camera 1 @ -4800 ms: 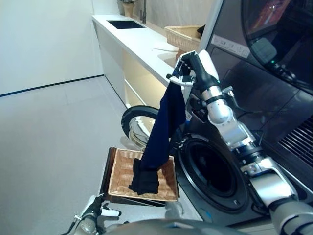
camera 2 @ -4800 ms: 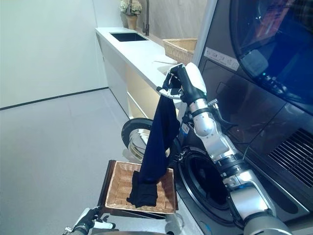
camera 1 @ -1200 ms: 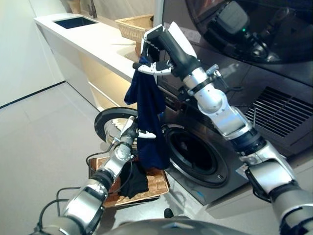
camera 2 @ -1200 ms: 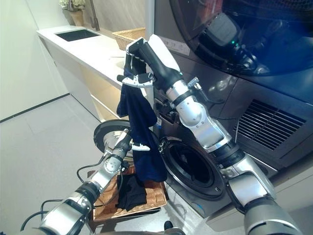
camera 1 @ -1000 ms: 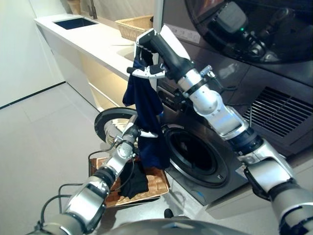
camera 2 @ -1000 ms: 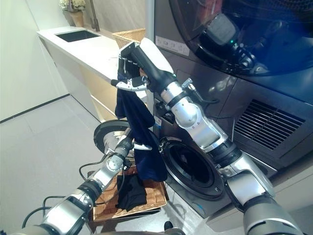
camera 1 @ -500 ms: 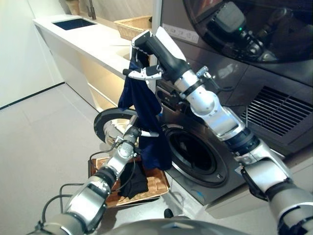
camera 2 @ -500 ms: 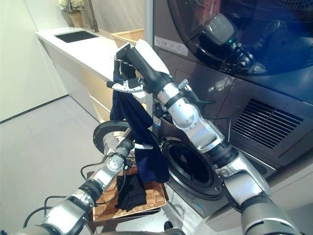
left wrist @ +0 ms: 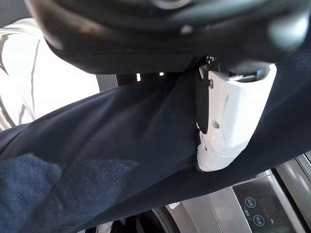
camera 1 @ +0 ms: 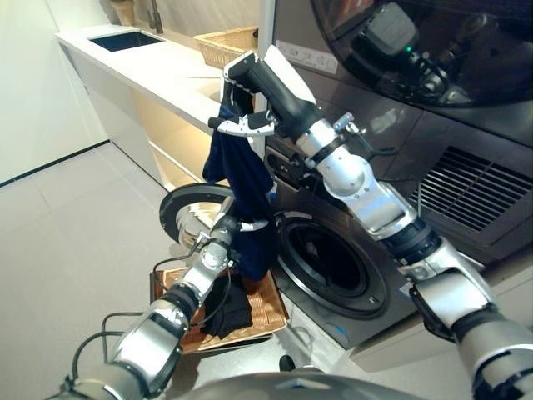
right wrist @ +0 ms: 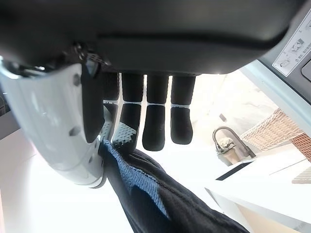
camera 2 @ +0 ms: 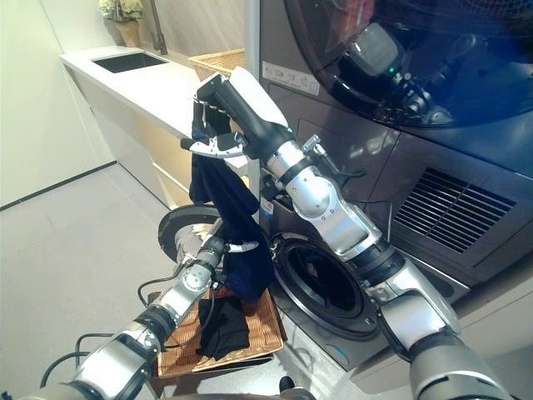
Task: Pick up the clothes and place them into the washing machine
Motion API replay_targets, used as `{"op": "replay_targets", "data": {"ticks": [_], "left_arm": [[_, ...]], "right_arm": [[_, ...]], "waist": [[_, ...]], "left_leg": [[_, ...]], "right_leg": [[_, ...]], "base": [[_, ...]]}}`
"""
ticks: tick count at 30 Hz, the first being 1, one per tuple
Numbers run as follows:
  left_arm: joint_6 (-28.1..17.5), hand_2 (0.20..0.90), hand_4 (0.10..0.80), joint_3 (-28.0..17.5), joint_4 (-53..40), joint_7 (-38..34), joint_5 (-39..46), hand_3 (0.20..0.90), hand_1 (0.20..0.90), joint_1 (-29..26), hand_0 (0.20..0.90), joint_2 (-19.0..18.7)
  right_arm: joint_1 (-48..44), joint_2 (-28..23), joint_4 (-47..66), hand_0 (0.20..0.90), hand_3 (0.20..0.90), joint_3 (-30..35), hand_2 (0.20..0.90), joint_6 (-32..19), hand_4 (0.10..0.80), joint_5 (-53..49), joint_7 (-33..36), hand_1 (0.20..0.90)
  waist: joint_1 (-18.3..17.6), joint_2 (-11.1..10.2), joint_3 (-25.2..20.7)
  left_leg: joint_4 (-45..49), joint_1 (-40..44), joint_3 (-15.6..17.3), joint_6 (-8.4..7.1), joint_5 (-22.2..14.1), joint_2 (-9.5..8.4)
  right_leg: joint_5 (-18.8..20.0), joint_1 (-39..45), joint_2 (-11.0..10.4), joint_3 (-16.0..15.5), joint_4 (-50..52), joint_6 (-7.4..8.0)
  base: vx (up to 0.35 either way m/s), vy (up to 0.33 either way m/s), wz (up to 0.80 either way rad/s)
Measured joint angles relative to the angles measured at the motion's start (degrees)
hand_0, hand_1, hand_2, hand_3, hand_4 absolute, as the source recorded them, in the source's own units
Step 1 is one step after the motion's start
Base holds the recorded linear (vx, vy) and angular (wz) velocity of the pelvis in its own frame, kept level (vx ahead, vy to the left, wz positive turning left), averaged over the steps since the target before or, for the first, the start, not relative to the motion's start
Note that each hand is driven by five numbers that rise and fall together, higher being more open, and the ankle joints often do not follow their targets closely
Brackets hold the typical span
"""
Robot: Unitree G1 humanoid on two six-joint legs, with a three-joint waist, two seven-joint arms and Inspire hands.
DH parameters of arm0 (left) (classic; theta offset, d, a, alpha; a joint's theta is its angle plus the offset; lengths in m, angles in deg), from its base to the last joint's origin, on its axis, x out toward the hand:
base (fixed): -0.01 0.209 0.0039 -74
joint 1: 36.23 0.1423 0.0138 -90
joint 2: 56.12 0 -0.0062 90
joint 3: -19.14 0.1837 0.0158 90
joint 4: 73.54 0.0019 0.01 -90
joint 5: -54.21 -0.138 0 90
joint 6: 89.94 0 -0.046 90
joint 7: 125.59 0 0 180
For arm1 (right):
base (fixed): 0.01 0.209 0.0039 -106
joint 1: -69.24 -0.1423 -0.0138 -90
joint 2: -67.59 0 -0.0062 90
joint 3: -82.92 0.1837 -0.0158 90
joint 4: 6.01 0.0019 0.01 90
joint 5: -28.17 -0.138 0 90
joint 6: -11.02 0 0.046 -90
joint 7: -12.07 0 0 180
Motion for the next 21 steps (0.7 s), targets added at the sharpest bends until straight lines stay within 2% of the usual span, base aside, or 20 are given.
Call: {"op": "replay_targets", "data": {"ticks": [11,21], "left_arm": [[0.0,0.2,0.3,-0.05,0.03,0.0,-0.08,0.2,0.2,0.0,0.2,-0.16],[0.12,0.2,0.3,-0.99,-0.02,0.35,-0.65,0.2,0.2,-0.01,0.2,-3.43]], "right_arm": [[0.76,-0.13,0.01,0.2,0.2,1.07,0.2,-0.04,0.3,0.01,0.06,0.2],[15.09,-0.7,-0.01,0.2,0.2,14.09,0.2,0.29,0.3,0.31,2.37,0.2]], "waist": [[-0.02,0.04,-0.02],[-0.11,0.87,-0.13]], "left_leg": [[0.0,0.02,-0.03,0.01,0.01,0.0],[-0.28,0.04,-0.15,0.07,-0.05,-0.05]], "right_leg": [[0.0,0.04,-0.01,-0.02,0.0,-0.01],[-0.01,0.11,-0.11,-0.2,-0.01,-0.01]], "base": [[0.0,0.0,0.0],[0.0,0.0,0.0]]}}
